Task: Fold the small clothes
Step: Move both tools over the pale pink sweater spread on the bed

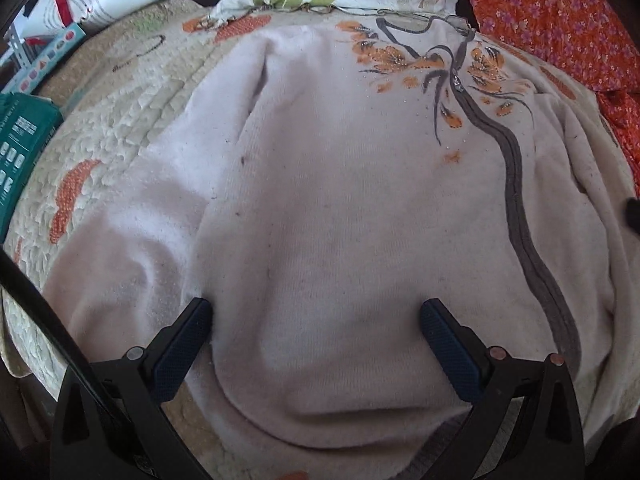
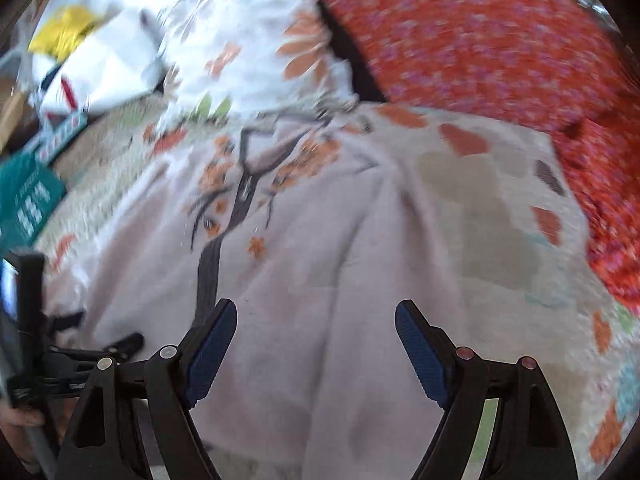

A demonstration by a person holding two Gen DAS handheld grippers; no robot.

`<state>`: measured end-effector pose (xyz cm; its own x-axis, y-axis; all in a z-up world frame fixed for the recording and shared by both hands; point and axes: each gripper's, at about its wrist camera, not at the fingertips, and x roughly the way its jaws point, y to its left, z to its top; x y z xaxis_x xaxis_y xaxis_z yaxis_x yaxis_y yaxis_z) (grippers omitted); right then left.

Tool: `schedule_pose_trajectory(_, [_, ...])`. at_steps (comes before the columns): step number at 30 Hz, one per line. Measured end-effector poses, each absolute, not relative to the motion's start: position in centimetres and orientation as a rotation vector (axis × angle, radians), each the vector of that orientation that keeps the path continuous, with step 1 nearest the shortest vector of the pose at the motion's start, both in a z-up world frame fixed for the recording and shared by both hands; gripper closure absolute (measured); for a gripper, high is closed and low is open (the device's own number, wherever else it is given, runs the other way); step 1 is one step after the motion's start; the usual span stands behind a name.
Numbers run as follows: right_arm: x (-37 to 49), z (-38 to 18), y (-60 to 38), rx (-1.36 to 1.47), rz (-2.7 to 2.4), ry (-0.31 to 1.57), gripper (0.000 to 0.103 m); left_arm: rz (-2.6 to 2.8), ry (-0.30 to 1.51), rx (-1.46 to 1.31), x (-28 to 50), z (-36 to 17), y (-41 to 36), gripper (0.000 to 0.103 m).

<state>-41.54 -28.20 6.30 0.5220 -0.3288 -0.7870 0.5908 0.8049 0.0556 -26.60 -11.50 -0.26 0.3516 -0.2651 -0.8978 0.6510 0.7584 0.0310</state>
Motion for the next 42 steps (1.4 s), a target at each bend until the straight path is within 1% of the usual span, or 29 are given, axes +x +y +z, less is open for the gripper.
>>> schedule_pose_trajectory(3, [-40.3,3.6,-28.6,0.303,-0.569,0.898,0.018,-0.6,1.0,0.389,-27.4,-0.4,-11.1,0.0])
schedule_pose_trajectory(6, [-40.4,1.0,-29.3,0.339,-0.578,0.941,0.018,-0.601,0.965,0.379,-28.0,-0.3,-10.7,0.0])
schedule_pose_trajectory(9, [-39.8,0.4,-29.7,0.322,-0.582,0.947,0.012,-0.594,0.97,0.378,-27.8,-0.4,-10.8,0.0])
schedule_pose_trajectory(11, [-39.5,0.1,-29.8,0.321,-0.582,0.953,0.004,-0.588,0.983,0.374,-27.9,-0.4,-10.8,0.0])
schedule_pose_trajectory(13, [-39.3,-0.4,-29.9,0.325,-0.583,0.939,0.0,-0.582,0.988,0.369,-27.9,-0.3,-10.7,0.0])
schedule_pose_trajectory(20, [-39.6,-0.4,-29.6,0.33,-0.591,0.898,0.0,-0.585,0.984,0.351,-27.9,-0.5,-10.6,0.0])
schedule_pose_trajectory(27, [-39.4,-0.5,-29.5,0.32,-0.588,0.922,0.0,-0.582,0.973,0.348,-28.0,-0.6,-10.5,0.0])
schedule_pose_trajectory(42, [-39.9,-0.5,-29.0,0.317,-0.603,0.888,0.0,-0.587,0.935,0.347,-28.3,-0.7,-10.3,0.0])
